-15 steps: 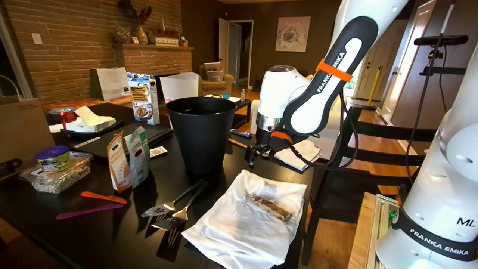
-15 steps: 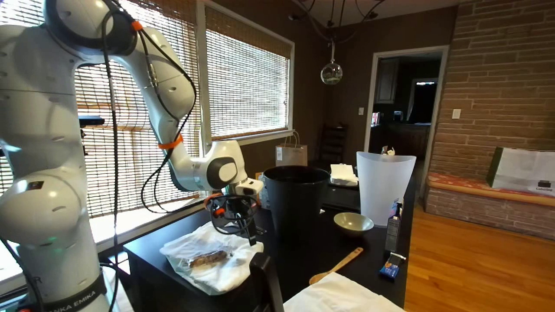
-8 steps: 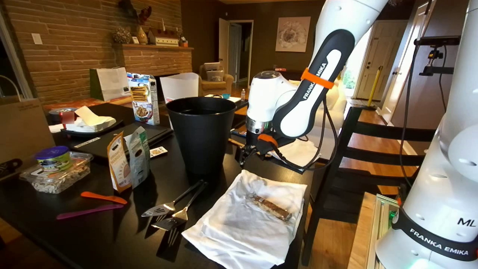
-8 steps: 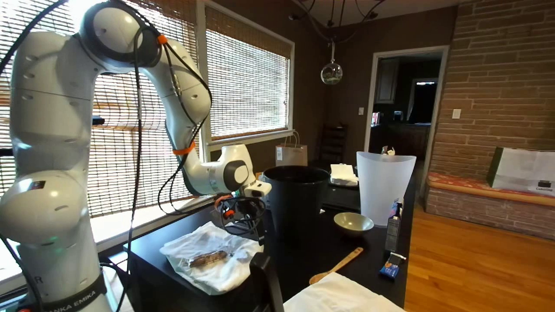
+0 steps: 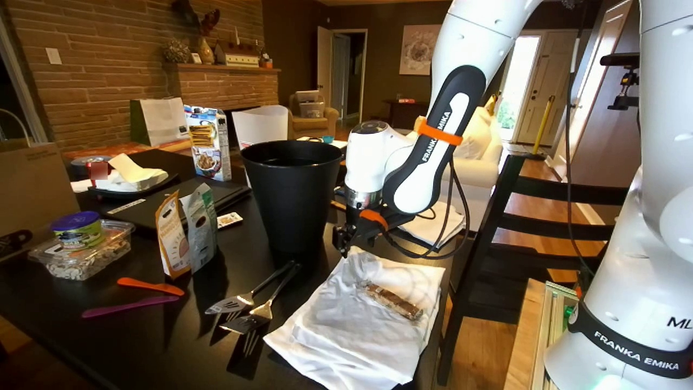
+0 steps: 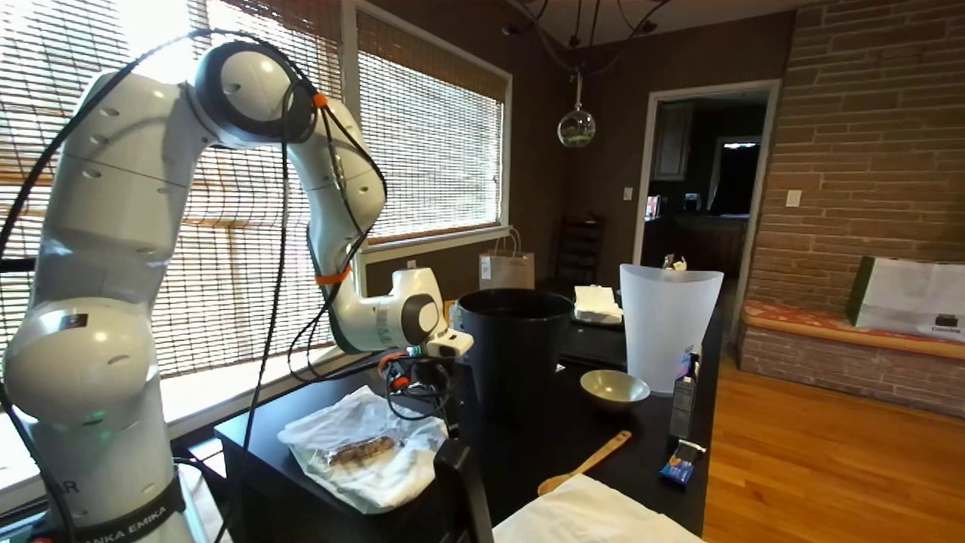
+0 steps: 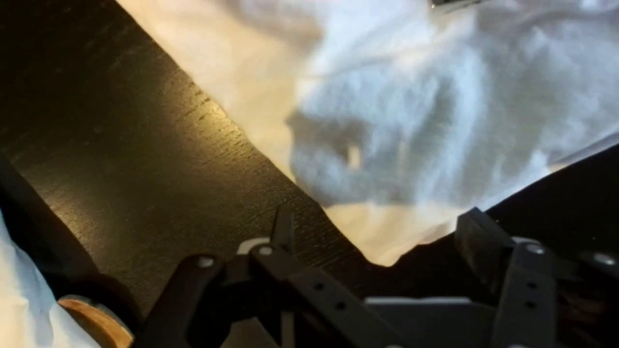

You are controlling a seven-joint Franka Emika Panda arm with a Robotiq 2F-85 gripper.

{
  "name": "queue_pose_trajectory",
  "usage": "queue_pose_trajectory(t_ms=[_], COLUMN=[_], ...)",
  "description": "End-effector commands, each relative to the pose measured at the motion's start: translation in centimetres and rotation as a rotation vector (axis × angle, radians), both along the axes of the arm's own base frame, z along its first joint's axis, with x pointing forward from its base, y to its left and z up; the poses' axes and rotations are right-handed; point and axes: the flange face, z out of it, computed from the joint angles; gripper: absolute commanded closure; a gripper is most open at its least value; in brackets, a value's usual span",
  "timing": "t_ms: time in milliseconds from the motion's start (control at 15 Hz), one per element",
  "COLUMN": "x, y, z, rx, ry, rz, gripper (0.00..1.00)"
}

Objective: Put the chocolate on the white cloth then fold it

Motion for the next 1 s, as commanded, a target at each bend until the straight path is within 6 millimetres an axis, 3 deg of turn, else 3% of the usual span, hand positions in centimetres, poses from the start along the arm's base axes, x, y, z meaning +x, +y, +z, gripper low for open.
queue_pose_trajectory(t_ms=[0, 533, 933], x=[0.9, 1.7, 2.0], y=[0.3, -2.7, -5.6], z=[-0.8, -0.5, 0.8], rx=[0.000, -0.009, -0.039], ry=[-0.020, -0.045, -0.062], rz=[0.000, -0.043, -0.086], gripper=[0.44, 0.98, 0.98])
